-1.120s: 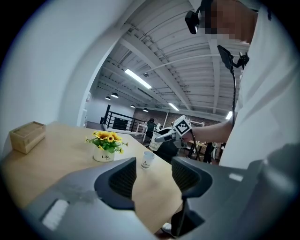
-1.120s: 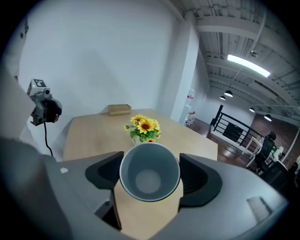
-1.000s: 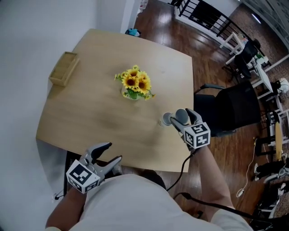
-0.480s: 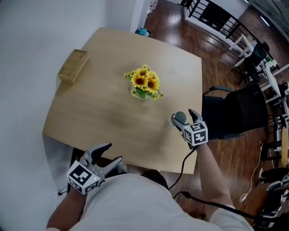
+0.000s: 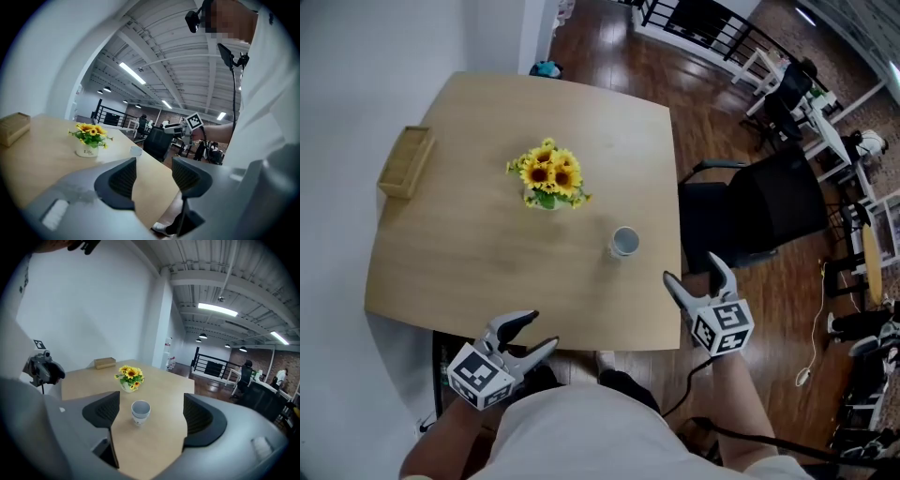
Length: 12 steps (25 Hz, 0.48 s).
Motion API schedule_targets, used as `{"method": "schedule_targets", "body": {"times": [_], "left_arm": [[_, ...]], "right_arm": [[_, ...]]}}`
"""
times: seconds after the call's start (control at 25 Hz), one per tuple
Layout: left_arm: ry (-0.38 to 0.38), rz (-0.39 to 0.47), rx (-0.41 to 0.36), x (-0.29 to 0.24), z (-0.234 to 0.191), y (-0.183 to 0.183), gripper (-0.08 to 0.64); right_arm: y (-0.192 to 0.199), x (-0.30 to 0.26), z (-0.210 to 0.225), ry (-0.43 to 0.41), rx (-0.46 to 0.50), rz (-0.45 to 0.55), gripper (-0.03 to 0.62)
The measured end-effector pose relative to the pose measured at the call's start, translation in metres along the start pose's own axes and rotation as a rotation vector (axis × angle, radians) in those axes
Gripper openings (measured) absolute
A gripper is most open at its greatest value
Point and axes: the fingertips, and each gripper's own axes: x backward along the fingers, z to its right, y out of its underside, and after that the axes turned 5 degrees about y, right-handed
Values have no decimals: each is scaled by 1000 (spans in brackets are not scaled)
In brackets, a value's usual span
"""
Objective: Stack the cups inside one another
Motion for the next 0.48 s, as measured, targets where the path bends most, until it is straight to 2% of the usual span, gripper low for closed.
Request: {"method": "schedule_targets", "body": {"times": [0.24,0.48], "left_arm": [[88,-36,-60,-66,47,-5,249],[73,-70,-122,-143,145,2,248]], "right_arm": [[79,94,12,-7,-57,-71,433],[151,197,51,-68,-57,-64,433]]}}
